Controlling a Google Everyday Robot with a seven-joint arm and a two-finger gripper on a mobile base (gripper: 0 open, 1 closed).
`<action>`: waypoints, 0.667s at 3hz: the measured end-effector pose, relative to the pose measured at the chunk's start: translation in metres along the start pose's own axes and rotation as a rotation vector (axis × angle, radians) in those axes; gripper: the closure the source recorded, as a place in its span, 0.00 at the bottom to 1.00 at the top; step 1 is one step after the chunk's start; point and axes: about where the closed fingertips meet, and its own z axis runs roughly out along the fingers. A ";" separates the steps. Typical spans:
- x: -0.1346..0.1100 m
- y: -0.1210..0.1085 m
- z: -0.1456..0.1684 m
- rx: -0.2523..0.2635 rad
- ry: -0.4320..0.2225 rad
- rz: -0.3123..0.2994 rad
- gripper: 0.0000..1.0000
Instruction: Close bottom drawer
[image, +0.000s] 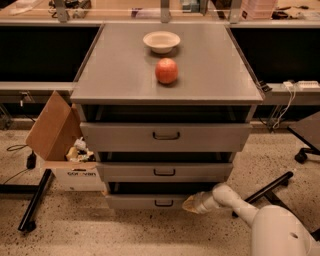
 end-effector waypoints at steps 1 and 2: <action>0.000 -0.005 0.000 0.009 -0.008 0.004 0.85; -0.001 -0.012 0.000 0.019 -0.019 0.003 0.62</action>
Offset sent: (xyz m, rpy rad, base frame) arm 0.0239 -0.0064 0.0098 0.0293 -0.0349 -0.0209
